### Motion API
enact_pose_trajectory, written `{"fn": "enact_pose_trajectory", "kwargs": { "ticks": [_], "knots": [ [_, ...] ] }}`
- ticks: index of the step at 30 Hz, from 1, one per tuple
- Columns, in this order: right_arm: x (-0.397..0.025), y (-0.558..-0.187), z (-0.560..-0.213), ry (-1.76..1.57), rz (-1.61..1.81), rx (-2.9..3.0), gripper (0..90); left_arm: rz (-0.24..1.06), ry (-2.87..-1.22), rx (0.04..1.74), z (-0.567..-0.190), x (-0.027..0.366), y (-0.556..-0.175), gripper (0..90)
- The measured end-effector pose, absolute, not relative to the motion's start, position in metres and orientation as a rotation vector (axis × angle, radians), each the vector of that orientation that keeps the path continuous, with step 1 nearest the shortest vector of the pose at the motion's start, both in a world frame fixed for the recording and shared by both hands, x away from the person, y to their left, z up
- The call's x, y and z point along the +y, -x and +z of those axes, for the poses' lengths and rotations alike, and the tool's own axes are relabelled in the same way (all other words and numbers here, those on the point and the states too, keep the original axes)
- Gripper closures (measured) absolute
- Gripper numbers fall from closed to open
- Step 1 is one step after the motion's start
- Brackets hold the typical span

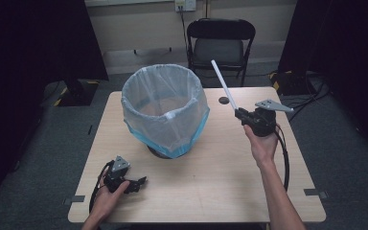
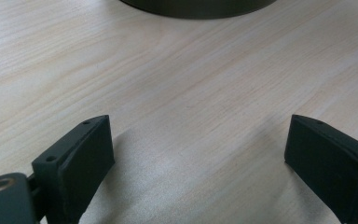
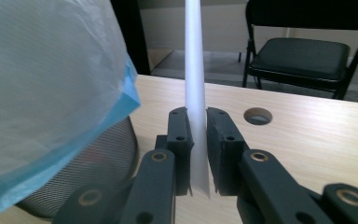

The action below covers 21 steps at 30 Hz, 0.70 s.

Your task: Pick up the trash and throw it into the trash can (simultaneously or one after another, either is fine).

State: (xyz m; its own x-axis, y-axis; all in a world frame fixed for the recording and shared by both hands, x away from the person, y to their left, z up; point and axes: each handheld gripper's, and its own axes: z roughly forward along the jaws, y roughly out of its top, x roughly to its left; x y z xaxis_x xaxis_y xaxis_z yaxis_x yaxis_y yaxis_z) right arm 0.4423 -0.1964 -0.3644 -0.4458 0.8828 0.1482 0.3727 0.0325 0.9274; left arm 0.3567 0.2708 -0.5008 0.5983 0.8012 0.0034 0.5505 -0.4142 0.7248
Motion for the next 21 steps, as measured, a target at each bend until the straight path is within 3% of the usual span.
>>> {"fn": "enact_pose_trajectory", "kwargs": {
  "ticks": [21],
  "knots": [
    [-0.180,-0.446,-0.319,-1.178,1.527,1.778,80.6,0.461,-2.126,1.065,-0.501,0.271,-0.357,7.5]
  ]
}}
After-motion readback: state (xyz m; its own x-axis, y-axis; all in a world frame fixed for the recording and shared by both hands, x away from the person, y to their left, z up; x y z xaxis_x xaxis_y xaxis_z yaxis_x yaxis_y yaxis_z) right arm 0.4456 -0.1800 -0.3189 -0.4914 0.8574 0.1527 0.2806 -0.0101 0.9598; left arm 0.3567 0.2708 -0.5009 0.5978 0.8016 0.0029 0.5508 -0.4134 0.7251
